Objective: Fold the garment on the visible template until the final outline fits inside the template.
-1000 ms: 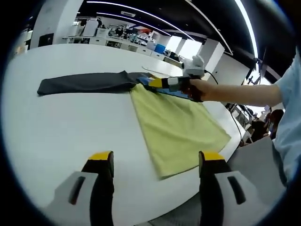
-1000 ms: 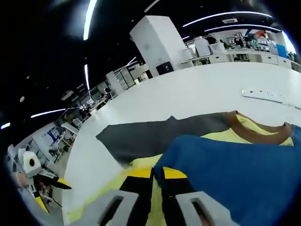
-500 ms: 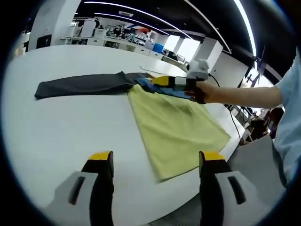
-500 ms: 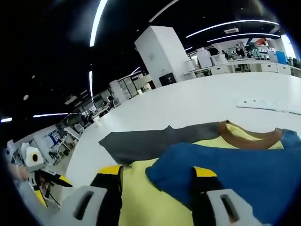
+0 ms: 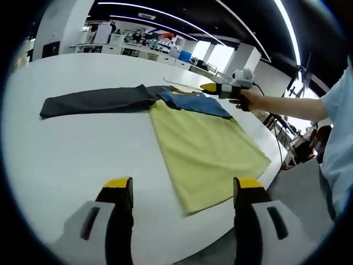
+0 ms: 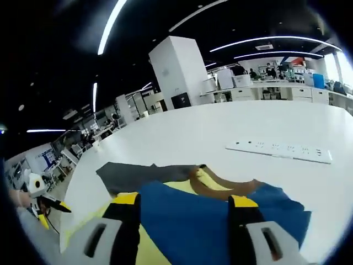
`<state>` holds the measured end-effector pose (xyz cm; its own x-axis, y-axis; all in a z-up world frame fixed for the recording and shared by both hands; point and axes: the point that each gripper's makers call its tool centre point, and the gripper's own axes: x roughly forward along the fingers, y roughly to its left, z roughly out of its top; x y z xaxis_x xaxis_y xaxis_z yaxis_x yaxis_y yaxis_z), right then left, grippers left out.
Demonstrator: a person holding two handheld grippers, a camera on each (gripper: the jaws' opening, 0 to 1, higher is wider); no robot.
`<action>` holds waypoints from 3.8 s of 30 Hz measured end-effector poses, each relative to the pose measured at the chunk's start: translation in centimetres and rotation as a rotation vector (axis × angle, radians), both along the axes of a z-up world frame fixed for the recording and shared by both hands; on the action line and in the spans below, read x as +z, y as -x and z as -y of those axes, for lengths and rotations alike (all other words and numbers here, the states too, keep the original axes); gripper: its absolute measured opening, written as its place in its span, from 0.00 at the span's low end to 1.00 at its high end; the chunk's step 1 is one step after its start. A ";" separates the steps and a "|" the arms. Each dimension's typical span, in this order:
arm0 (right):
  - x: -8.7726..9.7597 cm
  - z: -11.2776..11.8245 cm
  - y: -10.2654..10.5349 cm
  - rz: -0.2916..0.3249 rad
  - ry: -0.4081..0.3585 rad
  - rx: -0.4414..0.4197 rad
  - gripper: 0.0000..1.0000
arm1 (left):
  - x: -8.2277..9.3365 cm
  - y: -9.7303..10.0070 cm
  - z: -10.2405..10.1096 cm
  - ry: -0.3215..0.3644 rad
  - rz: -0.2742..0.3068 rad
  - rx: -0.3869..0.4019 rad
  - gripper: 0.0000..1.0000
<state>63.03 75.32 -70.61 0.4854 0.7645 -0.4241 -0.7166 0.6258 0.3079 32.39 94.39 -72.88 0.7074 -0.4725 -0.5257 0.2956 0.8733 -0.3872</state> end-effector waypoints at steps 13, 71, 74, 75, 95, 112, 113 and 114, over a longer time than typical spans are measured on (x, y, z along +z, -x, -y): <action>-0.5 6.9 -1.5 -0.028 0.029 -0.113 0.63 | -0.3 0.4 -0.3 -0.006 -0.016 0.003 0.71; -4.7 14.6 -5.0 -0.292 -0.207 -0.462 0.00 | -1.9 2.0 -0.3 -0.020 -0.086 0.033 0.70; -4.7 14.6 -4.9 -0.287 -0.205 -0.462 0.00 | -1.8 2.0 -0.4 -0.017 -0.085 0.039 0.70; -4.7 14.9 -4.9 -0.275 -0.186 -0.472 0.00 | -1.8 2.0 -0.4 -0.016 -0.085 0.039 0.70; -1.9 14.0 -0.9 -0.038 -0.070 -0.205 0.78 | -1.1 0.9 0.0 -0.002 -0.058 0.017 0.70; -1.5 12.1 3.8 0.005 0.071 0.021 1.00 | -0.4 -0.3 -0.2 0.008 -0.026 0.002 0.71; -1.5 12.1 3.9 0.003 0.076 0.025 1.00 | -0.4 -0.4 -0.3 0.008 -0.024 0.003 0.71; -1.3 12.1 4.0 0.005 0.072 0.031 1.00 | -0.4 -0.5 -0.4 0.010 -0.023 0.006 0.71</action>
